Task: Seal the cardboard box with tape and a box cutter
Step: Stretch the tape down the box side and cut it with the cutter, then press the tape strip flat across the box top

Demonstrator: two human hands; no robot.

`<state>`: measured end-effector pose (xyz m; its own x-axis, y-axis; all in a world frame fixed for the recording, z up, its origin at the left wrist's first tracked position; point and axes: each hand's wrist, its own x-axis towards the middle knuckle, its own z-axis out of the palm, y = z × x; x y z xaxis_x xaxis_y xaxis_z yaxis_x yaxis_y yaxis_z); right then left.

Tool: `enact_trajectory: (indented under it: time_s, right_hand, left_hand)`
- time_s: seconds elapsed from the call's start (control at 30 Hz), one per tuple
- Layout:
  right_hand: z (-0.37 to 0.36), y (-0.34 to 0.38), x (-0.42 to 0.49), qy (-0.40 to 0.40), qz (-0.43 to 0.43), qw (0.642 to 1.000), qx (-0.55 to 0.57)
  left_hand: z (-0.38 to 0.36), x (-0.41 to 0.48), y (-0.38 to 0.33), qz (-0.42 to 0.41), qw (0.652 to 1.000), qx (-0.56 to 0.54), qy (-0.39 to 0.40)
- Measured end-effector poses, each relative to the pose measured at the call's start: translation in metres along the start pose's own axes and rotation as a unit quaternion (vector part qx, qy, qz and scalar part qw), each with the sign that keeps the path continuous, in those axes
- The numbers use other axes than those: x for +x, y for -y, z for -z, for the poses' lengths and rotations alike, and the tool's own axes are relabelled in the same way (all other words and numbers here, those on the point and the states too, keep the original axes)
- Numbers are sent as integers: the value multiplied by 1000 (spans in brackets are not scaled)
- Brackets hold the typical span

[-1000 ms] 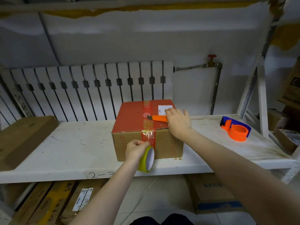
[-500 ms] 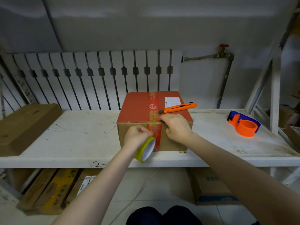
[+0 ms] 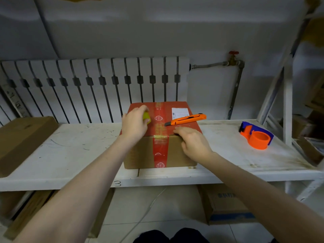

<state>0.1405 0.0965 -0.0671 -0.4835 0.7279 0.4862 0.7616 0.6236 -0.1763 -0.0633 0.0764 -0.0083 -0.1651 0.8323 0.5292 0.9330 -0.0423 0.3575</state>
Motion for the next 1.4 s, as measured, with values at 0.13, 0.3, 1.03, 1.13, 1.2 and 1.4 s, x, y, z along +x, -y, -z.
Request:
enact_trajectory:
  time_s: [0.13, 0.3, 1.03, 1.13, 1.2, 1.4]
  right_hand:
    - [-3, -3, -4, -42, 12, 999, -3]
    - [-24, 21, -21, -86, -119, 979, 141]
    - [-32, 71, 4, -10, -477, 655, 586]
    - [-34, 72, 7, -15, -486, 650, 584]
    - [-34, 73, 8, -10, -492, 648, 582]
    - [-33, 71, 10, -3, -509, 662, 550]
  left_hand:
    - [-20, 11, 17, -41, 993, 81, 77]
    - [-25, -8, 18, -32, 995, 83, 44]
    - [-24, -28, 31, -134, 986, 25, 100]
    - [-24, -27, 29, -102, 989, 28, 103]
    - [-24, -26, 27, -89, 990, 39, 107]
    - [-24, -21, 16, -67, 988, 74, 115]
